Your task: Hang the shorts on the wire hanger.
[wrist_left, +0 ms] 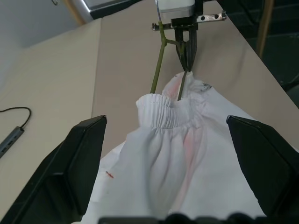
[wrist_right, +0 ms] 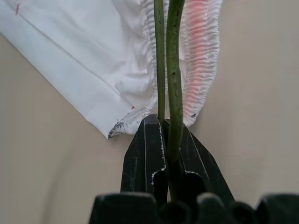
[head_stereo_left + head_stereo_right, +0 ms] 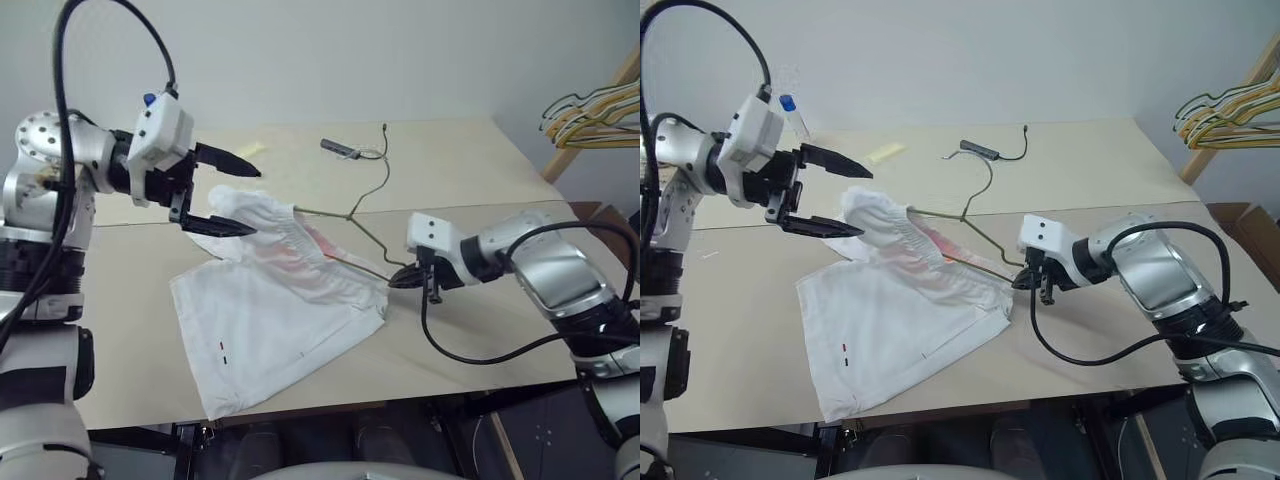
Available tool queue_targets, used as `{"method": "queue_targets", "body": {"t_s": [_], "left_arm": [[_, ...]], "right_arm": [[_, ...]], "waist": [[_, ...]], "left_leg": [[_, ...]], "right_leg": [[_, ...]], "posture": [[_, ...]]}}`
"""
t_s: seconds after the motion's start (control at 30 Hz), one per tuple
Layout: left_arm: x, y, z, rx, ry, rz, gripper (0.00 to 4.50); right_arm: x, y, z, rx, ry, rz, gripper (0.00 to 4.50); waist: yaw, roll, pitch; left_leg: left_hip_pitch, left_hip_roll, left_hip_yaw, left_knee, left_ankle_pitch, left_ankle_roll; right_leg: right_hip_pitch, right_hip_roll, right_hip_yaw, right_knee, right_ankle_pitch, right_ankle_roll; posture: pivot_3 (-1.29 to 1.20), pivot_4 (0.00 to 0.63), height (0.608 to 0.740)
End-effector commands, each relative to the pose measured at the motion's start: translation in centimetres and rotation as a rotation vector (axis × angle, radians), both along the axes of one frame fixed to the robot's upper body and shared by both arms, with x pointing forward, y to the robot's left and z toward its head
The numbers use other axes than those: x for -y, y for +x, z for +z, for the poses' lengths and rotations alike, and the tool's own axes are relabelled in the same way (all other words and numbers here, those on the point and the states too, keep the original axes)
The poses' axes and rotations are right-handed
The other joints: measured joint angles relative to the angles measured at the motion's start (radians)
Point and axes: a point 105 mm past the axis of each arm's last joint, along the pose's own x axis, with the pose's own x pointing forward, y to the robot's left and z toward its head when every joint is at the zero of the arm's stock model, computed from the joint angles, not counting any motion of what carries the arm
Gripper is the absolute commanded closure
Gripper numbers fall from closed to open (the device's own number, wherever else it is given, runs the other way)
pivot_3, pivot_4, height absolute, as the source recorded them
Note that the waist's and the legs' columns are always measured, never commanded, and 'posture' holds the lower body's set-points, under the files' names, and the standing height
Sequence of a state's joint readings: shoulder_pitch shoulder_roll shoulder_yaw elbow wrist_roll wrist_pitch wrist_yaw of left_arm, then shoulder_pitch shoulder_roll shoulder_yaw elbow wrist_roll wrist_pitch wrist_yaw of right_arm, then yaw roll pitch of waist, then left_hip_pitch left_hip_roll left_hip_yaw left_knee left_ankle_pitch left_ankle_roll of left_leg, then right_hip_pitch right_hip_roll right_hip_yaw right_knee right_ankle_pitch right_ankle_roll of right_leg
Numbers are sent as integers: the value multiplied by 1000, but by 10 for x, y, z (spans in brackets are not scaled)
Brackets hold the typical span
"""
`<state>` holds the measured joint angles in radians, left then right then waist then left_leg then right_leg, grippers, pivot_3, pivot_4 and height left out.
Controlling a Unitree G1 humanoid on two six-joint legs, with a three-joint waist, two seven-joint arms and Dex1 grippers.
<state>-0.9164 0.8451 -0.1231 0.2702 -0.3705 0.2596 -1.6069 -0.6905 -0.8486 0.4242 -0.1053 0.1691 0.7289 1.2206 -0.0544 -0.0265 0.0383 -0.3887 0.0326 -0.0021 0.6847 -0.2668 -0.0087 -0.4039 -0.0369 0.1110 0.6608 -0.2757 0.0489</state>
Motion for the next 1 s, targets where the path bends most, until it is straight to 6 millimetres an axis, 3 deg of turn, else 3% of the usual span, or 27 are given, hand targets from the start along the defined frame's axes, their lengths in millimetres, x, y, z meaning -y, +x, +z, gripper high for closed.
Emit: {"method": "queue_targets", "body": {"t_s": [0.03,0.27,0.57,0.7,1.0], "left_arm": [[10,1,7,3,19,-34,37],[10,7,-27,-55,204,-29,37],[10,15,-51,-104,260,-13,37],[12,16,-53,-139,246,-7,783],[11,21,-60,-131,273,18,3460]], "right_arm": [[-8,3,10,69,-49,37,4500],[-13,1,-1,35,-108,40,4500],[-15,2,4,41,-110,36,4500],[-16,1,4,51,-119,40,4500],[-20,-2,10,61,-97,51,4500]], "waist": [[-3,0,0],[-18,0,0],[-18,0,0],[-18,0,0],[-19,0,0]], "left_leg": [[0,0,0,0,0,0],[0,0,-1,0,0,0],[0,0,-1,0,0,0],[-1,0,-1,0,0,0],[0,0,-1,0,0,0]], "right_leg": [[0,0,0,0,0,0],[0,0,1,0,0,0],[-1,1,0,1,0,0],[-1,0,0,1,0,0],[-1,1,0,2,0,0]], "posture": [[-48,0,740],[-49,0,740],[-58,0,740],[-61,0,740],[-67,0,740]]}}
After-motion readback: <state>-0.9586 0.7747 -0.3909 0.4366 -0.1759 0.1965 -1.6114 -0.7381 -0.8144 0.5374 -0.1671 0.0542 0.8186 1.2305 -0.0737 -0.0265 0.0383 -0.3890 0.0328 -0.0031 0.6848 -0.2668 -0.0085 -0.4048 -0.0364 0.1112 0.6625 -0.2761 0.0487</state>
